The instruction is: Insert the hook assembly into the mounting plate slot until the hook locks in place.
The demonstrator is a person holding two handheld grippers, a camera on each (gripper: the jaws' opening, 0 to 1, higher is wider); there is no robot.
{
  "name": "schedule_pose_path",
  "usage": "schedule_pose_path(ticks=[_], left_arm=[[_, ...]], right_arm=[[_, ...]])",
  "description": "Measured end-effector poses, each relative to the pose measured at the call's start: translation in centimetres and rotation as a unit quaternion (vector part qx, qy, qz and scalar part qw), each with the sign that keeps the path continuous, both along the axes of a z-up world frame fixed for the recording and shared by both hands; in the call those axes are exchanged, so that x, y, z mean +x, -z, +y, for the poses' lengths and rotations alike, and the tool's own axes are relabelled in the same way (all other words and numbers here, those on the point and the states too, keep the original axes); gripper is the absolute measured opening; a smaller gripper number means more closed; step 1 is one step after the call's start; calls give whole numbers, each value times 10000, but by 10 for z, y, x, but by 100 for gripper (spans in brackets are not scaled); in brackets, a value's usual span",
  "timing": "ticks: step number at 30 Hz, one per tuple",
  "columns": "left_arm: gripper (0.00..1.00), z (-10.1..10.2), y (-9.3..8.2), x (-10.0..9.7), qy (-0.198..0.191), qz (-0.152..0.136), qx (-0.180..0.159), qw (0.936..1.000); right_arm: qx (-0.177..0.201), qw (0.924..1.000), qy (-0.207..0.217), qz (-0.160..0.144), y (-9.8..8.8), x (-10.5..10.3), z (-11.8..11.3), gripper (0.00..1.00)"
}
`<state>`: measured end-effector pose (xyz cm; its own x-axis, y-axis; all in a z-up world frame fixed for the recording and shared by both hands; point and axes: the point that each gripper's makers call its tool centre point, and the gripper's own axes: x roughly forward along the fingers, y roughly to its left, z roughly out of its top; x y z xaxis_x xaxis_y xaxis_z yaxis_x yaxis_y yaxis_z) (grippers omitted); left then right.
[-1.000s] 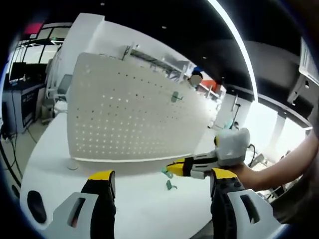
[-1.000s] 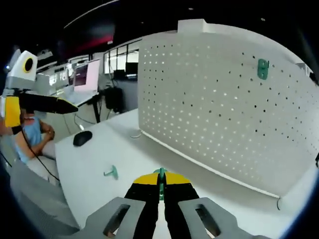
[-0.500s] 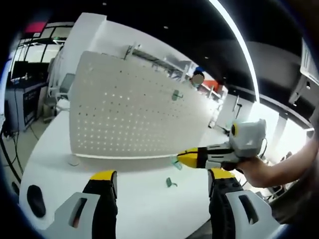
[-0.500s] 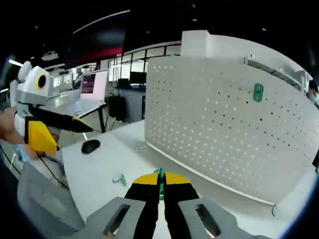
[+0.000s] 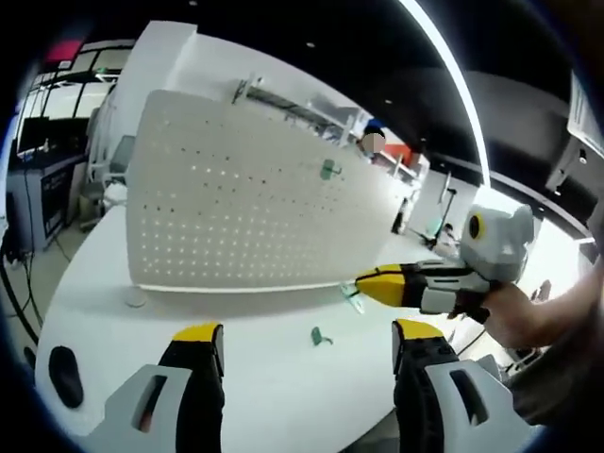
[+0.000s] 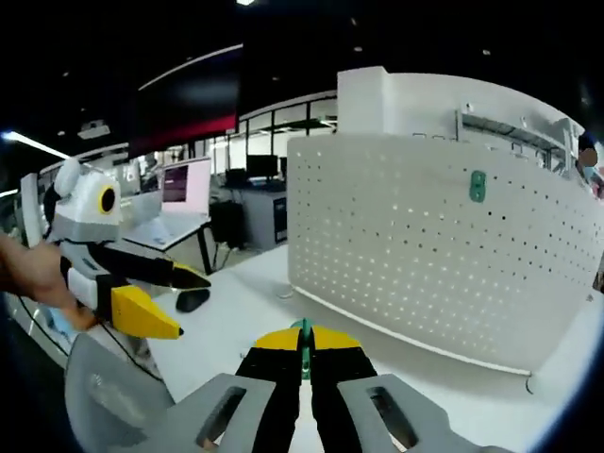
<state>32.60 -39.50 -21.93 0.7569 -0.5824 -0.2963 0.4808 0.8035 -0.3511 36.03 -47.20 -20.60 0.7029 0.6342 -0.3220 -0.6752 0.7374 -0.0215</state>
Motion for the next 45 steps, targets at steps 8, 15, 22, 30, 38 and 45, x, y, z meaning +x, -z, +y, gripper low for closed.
schedule_pose_path(ticks=[8,15,22,30,38,45], left_arm=[[65,-13,3,-4,235,134,-113,9996],[63,-22,-1,-4,351,117,-190,9991],[61,-21,-2,-4,355,128,-271,9989],[54,-23,-2,-7,387,173,-467,9980],[41,-27,-9,-9,557,145,-624,9964],[28,-30,-10,-13,629,234,-748,9949]], right_arm=[[303,9995,-50,-35,-16,-17,8,0],[448,9989,-122,-105,-24,-26,18,0],[496,9985,-202,-106,-24,-32,26,0],[488,9983,-288,-112,-23,-36,32,0],[556,9977,-359,-159,-28,-38,38,0],[613,9969,-467,-175,-31,-42,45,0]])
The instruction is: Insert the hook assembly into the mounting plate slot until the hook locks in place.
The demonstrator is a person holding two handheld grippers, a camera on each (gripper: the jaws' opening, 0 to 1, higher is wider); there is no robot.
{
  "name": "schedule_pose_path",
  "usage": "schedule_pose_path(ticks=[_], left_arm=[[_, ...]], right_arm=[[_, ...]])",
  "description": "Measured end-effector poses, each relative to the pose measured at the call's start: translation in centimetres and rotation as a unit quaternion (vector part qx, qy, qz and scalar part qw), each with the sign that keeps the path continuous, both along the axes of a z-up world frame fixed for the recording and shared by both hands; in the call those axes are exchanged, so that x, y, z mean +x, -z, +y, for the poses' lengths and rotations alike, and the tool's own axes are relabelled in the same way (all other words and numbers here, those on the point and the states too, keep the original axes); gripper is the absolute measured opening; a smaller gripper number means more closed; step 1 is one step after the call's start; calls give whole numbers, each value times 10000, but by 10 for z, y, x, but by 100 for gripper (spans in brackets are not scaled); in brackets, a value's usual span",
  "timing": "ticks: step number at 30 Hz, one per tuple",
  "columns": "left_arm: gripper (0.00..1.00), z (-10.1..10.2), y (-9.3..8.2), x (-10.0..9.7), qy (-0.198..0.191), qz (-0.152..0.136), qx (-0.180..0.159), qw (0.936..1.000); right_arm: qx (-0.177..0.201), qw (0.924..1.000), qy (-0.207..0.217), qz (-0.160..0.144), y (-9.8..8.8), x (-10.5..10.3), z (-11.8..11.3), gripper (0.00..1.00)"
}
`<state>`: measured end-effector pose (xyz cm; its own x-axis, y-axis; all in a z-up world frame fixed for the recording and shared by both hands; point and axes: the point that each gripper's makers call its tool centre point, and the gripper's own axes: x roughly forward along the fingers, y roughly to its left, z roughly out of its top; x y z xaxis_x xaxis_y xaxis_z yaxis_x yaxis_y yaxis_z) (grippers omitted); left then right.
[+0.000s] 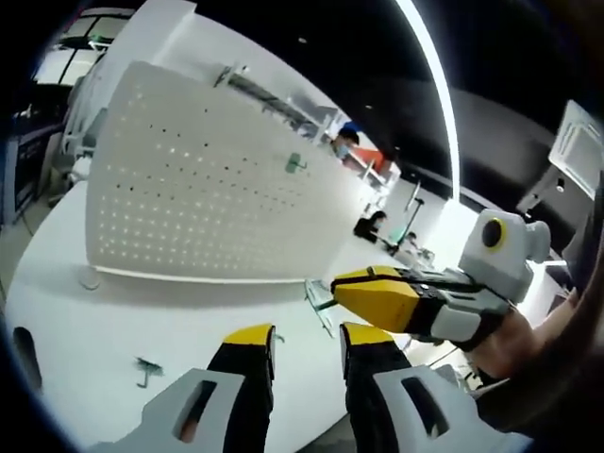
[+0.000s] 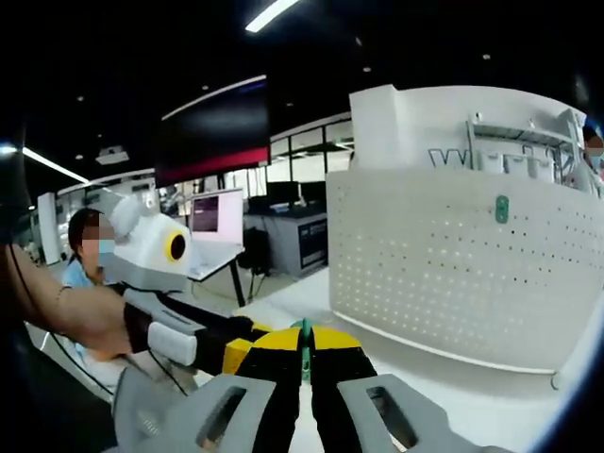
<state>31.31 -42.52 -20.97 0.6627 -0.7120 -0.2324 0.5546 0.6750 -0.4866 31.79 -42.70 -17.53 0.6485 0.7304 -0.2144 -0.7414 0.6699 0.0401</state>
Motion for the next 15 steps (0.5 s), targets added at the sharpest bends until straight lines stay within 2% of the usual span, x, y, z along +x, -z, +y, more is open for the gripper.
schedule_pose_path(ticks=[6,11,13,15], left_arm=[[19,2,-4,0,-83,116,-318,9994],[11,-2,-5,-4,55,264,-562,9981],[5,-5,-6,-6,153,283,-628,9975],[4,-5,-6,-6,137,208,-552,9982]], right_arm=[[-8,10000,-55,-29,-1,-2,3,0],[-23,10000,-81,-41,1,-5,6,0],[-42,9999,-100,-18,3,-5,7,0],[-49,9999,-101,-24,3,-6,6,0]])
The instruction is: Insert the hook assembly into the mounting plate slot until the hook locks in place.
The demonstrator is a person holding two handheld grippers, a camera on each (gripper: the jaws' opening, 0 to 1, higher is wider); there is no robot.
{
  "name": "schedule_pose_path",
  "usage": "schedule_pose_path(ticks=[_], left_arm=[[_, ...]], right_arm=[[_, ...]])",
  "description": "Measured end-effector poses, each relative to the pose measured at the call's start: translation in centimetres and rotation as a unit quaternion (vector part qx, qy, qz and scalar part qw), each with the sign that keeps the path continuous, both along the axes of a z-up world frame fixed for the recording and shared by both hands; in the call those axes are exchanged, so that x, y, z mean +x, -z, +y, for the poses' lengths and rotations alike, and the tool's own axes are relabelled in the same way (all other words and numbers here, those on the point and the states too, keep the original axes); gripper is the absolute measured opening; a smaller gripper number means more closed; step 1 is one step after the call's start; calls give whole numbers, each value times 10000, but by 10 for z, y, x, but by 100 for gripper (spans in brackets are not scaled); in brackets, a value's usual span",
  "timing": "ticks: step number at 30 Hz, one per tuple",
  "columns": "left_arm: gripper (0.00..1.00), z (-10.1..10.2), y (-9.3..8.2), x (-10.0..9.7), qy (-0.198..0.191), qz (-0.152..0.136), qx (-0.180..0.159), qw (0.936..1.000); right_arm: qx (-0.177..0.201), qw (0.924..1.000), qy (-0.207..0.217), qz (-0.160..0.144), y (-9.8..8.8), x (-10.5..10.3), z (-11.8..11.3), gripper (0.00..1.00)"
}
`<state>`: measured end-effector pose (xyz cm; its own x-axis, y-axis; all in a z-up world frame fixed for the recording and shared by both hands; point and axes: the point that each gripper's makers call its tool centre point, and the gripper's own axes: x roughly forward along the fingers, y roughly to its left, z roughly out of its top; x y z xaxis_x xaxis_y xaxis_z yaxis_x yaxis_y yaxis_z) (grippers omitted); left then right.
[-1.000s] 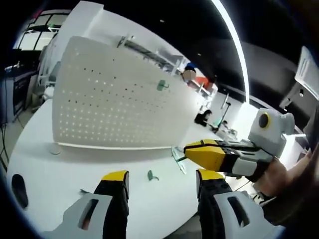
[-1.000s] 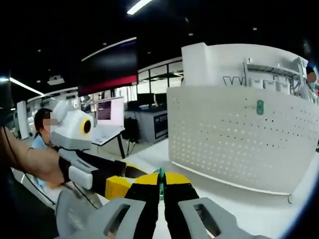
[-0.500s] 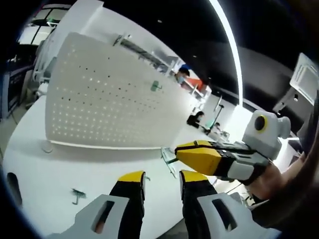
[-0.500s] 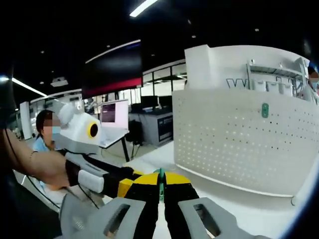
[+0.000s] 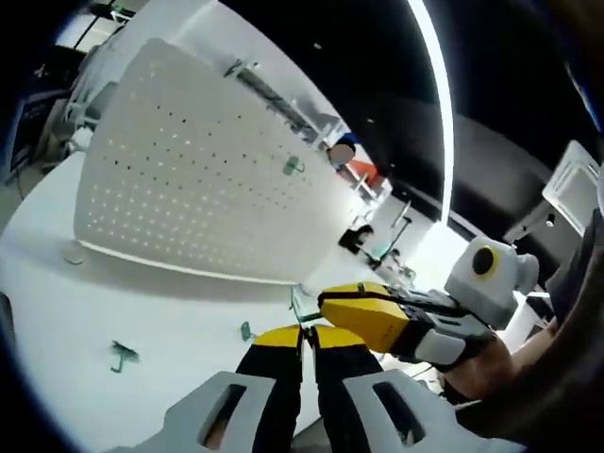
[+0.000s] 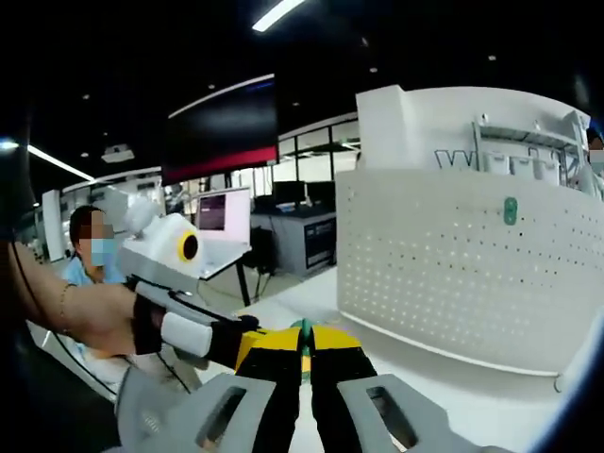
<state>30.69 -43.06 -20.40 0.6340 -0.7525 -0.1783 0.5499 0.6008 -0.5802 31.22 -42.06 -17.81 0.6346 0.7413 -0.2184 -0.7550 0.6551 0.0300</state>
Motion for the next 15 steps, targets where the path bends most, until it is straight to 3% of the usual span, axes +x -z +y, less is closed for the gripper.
schedule_pose_path(ticks=[6,11,15], left_arm=[[3,-1,2,0,72,36,70,9999],[3,0,4,0,107,-28,318,9994],[2,0,9,2,163,116,360,9992]], right_arm=[[-42,10000,-31,-6,1,-1,0,0],[-117,9999,-70,17,4,-1,0,0],[-147,9998,-79,143,8,0,-1,0]])
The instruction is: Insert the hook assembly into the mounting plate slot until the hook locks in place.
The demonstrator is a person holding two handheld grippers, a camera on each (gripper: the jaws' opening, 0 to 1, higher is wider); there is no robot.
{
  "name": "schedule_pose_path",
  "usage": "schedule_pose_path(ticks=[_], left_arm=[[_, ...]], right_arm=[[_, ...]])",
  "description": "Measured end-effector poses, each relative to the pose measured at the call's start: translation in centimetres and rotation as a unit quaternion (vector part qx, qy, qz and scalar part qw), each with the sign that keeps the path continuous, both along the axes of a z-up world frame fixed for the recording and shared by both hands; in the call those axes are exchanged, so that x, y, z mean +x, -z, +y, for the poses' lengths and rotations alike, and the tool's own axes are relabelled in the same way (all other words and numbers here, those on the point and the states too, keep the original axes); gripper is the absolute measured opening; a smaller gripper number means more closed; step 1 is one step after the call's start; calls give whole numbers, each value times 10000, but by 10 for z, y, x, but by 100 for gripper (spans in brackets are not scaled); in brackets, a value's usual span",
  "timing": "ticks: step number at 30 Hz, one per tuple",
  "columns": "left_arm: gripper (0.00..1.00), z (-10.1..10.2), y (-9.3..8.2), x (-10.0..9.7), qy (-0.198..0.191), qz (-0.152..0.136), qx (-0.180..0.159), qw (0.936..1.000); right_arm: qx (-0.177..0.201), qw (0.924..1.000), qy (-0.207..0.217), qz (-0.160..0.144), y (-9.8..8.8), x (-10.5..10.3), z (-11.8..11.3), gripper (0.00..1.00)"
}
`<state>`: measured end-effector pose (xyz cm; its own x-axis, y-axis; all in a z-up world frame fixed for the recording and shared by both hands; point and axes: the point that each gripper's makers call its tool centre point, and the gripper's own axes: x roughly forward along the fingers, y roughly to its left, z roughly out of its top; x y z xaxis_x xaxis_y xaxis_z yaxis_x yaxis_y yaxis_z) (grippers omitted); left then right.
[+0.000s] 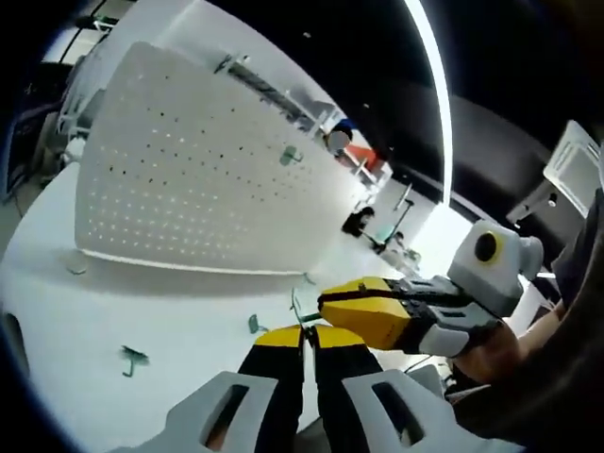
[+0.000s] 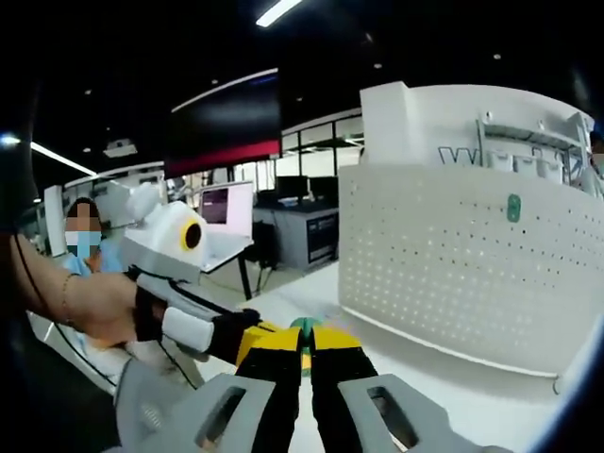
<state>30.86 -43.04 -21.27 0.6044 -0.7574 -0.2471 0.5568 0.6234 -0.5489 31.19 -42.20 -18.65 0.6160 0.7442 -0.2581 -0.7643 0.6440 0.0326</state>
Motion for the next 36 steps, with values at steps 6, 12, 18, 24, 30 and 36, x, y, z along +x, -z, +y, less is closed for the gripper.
schedule_pose_path(ticks=[6,12,18,24,30,36], left_arm=[[2,0,2,1,19,26,74,10000],[1,1,6,2,2,219,105,9997],[1,4,8,3,-4,102,290,9995],[1,5,10,3,17,-25,525,9986],[1,9,9,6,-73,-31,442,9990],[1,19,14,9,-128,-299,920,9952]], right_arm=[[11,10000,9,93,3,1,-1,1],[-8,9996,-1,269,5,4,1,1],[2,9993,-19,379,9,3,3,3],[38,9989,-26,468,9,4,6,4],[159,9983,38,566,8,5,5,7],[256,9983,7,524,3,0,3,7]])
